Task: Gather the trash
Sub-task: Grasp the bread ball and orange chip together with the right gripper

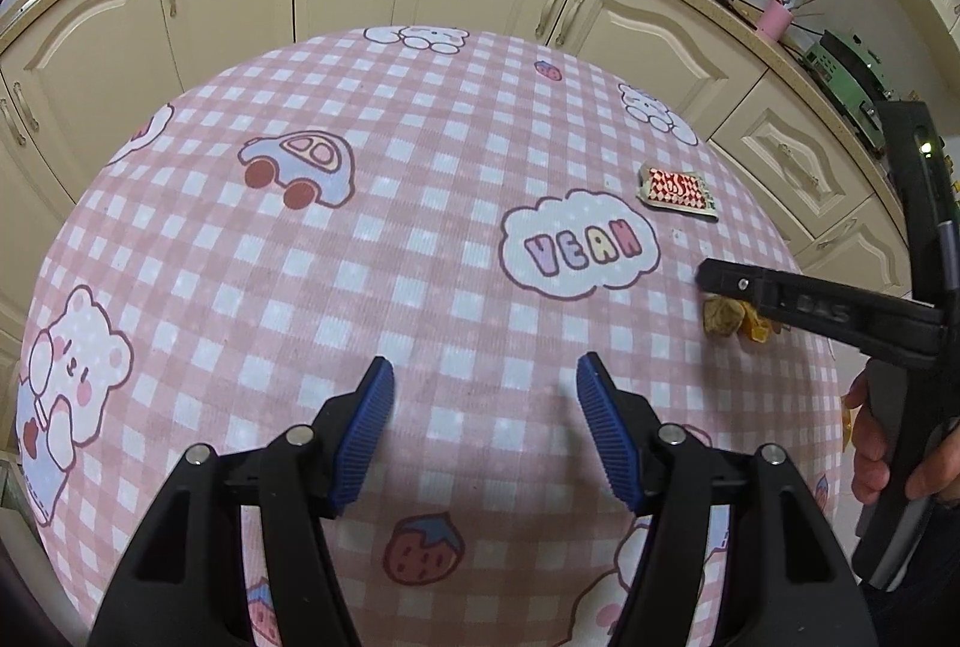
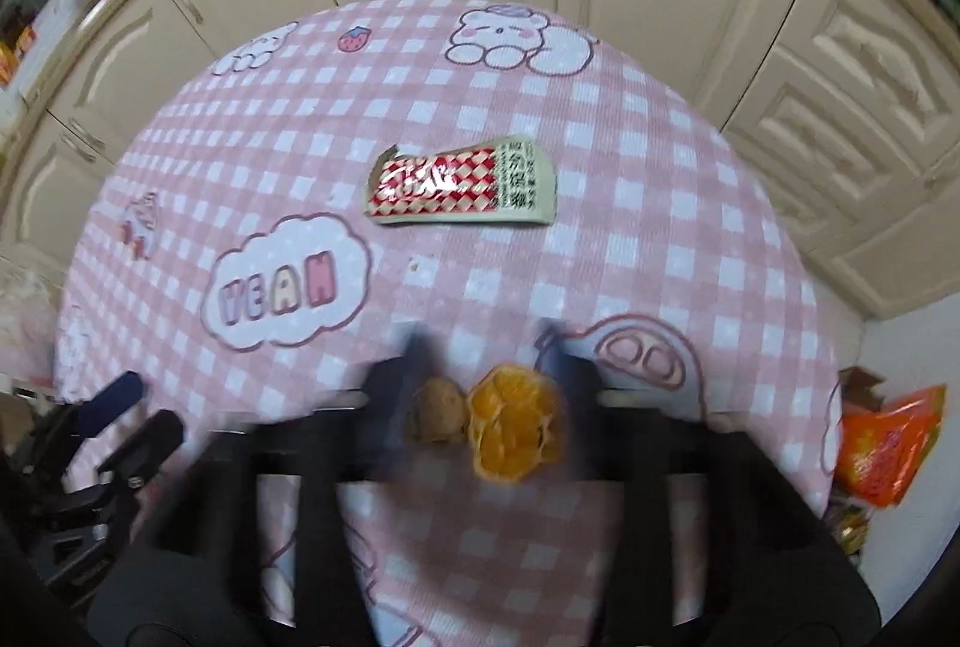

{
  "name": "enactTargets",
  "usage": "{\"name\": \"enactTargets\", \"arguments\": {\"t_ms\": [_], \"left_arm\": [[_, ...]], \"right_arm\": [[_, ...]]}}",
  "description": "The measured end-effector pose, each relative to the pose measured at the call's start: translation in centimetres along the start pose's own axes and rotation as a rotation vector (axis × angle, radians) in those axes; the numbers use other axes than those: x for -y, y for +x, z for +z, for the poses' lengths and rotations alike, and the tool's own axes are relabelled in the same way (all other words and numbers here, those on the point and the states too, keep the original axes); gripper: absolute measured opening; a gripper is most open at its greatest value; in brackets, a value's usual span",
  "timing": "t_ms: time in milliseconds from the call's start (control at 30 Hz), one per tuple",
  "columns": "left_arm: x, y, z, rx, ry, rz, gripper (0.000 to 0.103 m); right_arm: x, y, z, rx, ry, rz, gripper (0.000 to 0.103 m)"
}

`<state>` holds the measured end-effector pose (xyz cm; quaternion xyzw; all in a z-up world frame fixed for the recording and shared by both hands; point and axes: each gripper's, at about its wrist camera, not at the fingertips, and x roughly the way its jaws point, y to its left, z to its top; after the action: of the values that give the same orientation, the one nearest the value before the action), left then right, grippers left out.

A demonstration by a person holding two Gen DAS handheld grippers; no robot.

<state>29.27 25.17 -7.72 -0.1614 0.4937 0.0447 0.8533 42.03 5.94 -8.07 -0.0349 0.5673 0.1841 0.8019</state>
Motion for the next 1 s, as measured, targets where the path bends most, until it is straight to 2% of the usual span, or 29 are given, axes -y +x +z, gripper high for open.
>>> {"name": "enactTargets", "arguments": {"t_ms": [100, 333, 367, 400, 433, 467, 500, 533, 600, 767, 1000], "left_arm": [[0.0, -0.2, -0.1, 0.003, 0.003, 0.002, 0.063], [0.5, -0.1, -0.6, -0.009, 0.008, -0.007, 0.063], [0.6, 0.0, -0.7, -0.014, 0.009, -0.009, 0.063], [0.7, 0.1, -0.8, -0.016, 0.009, -0.010, 0.063], [0.8, 0.2, -0.9, -0.018, 0.011, -0.009, 0.063], [0.8, 0.2, -1.0, -0.019, 0.014, -0.008, 0.063], [0.8, 0.2, -1.1, -0.018, 0.017, -0.007, 0.063], [0.8, 0.1, -1.1, -0.016, 0.019, -0.007, 0.063], [0.7, 0.1, -1.2, -0.017, 0.015, -0.012, 0.063], [0.7, 0.0, -1.3, -0.018, 0.009, -0.012, 0.063], [1.0, -0.2, -1.5, -0.020, 0.015, -0.011, 0.063]], "right_arm": [[0.3, -1.2, -0.7, 0.046, 0.026, -0.015, 0.082], [-0.3, -0.6, -2.5, -0.004, 0.038, -0.046, 0.081], [-0.3, -0.2, -2.6, -0.004, 0.050, -0.044, 0.076], [-0.3, -0.1, -2.6, 0.019, 0.058, -0.067, 0.062], [-0.6, -0.1, -2.6, 0.036, 0.048, -0.095, 0.054], [-0.5, -0.3, -2.7, 0.044, 0.043, -0.113, 0.034], [-0.4, -0.4, -2.7, 0.049, 0.050, -0.110, 0.023], [-0.2, -0.4, -2.6, 0.043, 0.053, -0.100, 0.023], [-0.1, -0.5, -2.6, 0.036, 0.045, -0.099, 0.015], [0.9, -0.5, -2.1, 0.029, 0.079, -0.052, 0.010], [1.9, -0.9, -2.2, 0.034, 0.108, 0.011, 0.010]]}}
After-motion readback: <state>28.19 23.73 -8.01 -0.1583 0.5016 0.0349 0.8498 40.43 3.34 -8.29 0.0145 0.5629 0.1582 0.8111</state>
